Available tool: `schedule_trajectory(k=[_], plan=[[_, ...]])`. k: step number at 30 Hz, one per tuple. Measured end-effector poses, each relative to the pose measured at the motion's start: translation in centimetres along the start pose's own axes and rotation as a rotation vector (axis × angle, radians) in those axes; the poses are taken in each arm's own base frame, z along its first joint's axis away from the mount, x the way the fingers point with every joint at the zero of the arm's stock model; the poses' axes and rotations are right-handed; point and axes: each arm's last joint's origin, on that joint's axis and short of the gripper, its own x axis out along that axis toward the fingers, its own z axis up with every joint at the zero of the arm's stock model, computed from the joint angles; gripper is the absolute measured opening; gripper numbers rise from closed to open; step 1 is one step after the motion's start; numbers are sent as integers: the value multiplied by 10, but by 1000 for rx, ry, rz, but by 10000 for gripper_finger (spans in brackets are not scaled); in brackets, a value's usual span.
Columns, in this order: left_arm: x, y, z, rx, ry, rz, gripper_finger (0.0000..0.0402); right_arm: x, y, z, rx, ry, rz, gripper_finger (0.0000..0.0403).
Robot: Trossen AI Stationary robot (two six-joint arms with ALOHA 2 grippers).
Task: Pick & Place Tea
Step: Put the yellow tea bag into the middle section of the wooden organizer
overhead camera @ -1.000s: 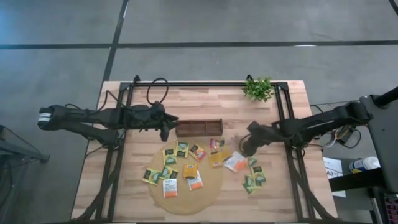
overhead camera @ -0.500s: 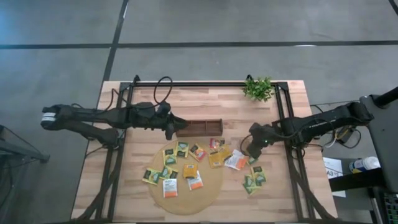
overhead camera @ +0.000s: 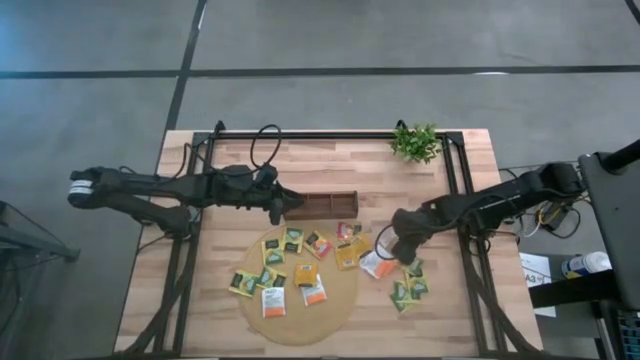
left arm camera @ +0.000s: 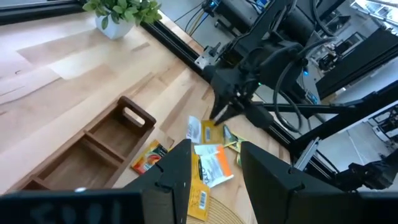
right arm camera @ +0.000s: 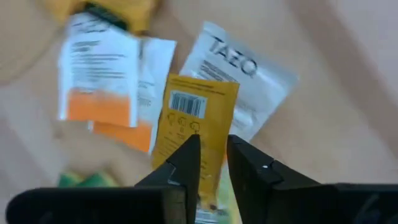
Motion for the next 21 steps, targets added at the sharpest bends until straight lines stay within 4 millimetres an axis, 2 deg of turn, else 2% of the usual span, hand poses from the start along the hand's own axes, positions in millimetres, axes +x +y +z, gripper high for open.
schedule_trajectory(k=[5, 11, 18, 21], plan=[[1, 1, 0, 10, 1, 5, 132, -4, 9, 8, -20, -39, 67, 64], [2, 3, 1, 15, -1, 15, 132, -16, 20, 17, -67, -90, 98, 13], [2, 4, 2, 24, -4, 20, 132, -23, 23, 21, -85, -114, 53, 8], [2, 4, 2, 24, -3, 21, 132, -21, 16, 15, -67, -37, -4, 10]])
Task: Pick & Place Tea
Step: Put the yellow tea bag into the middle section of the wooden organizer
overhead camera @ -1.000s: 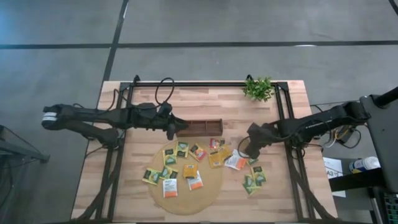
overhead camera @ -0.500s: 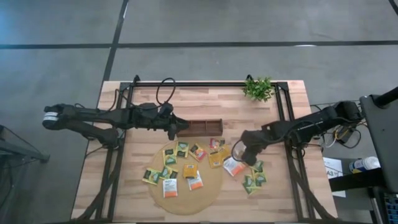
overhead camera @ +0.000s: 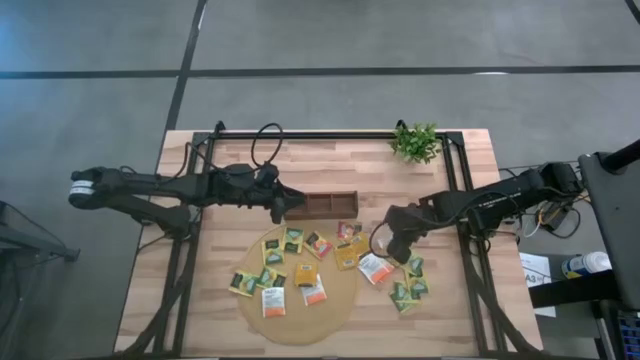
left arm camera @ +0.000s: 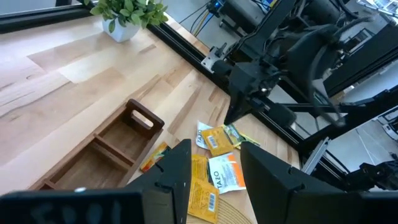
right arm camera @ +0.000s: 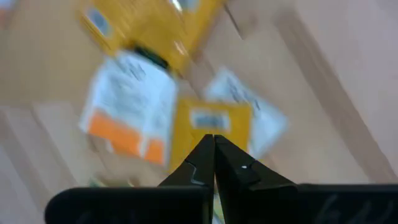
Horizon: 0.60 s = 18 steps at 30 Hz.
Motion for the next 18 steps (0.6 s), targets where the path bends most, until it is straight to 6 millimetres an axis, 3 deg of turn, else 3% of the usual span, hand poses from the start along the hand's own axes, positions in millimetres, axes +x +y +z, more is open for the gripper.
schedule_trajectory(k=[7, 14, 18], plan=[[0, 0, 0, 7, 1, 0, 132, 12, -13, -18, 87, 192, 13, 74], [0, 0, 0, 11, 1, 0, 132, 20, -16, -22, 149, 184, 26, 181], [0, 0, 0, 12, 1, 0, 132, 25, -20, -23, 151, 175, 30, 211]])
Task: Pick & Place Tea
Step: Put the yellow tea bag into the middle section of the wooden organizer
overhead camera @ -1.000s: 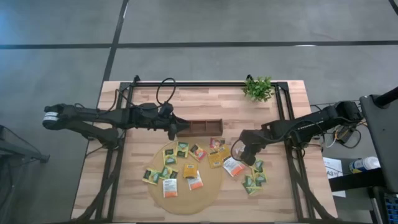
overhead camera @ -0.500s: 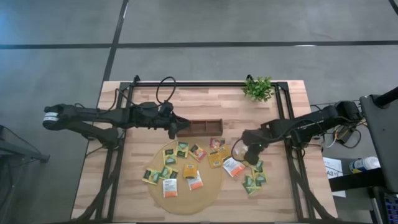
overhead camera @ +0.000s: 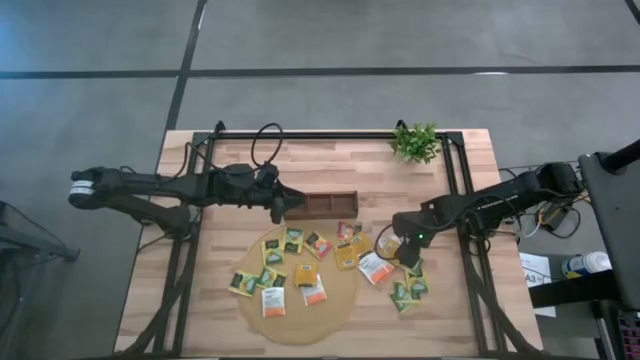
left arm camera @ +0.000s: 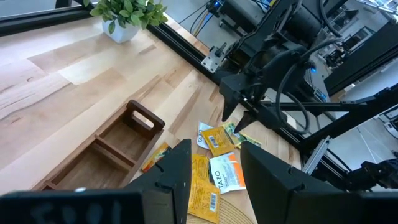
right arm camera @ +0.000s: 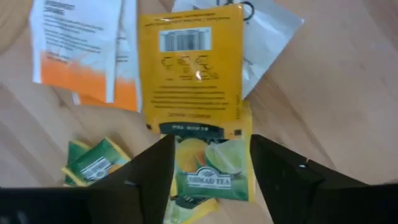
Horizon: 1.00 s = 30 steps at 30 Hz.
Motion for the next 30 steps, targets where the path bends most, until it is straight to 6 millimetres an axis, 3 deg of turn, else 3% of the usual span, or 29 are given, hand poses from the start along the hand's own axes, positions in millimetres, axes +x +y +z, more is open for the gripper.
schedule_trajectory(k=[8, 20, 30], plan=[[0, 0, 0, 8, 0, 0, 132, 12, -11, 6, 30, -58, 54, 214], [0, 0, 0, 4, 0, 0, 132, 20, -15, 4, 57, -13, 98, 156], [0, 1, -1, 3, 9, 6, 132, 28, -8, 12, 45, -44, 186, 148]])
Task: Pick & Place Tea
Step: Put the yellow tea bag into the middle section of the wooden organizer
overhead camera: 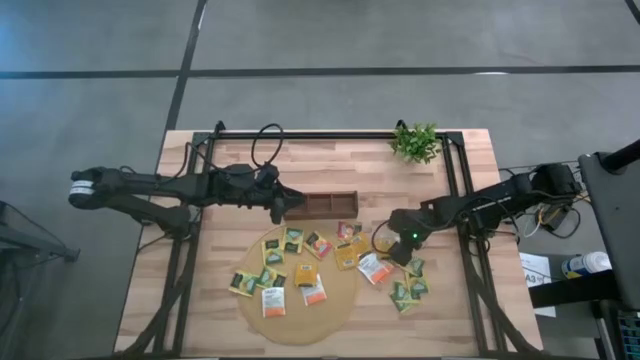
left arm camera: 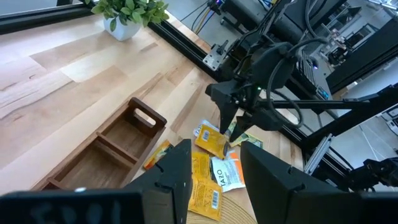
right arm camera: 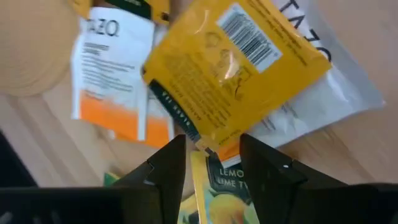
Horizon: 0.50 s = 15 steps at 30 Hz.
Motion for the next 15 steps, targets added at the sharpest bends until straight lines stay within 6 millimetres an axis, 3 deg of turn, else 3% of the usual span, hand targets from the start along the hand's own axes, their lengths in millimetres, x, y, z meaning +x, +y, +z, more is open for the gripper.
schedule_trajectory(k=[5, 10, 15], plan=[[0, 0, 0, 0, 4, 3, 132, 16, 2, 7, 30, 13, 14, 147], [1, 4, -5, 2, 50, 38, 132, 19, 11, 15, 13, -16, 43, 148], [26, 16, -17, 3, 125, 90, 132, 14, 12, 16, 15, -63, 21, 148]])
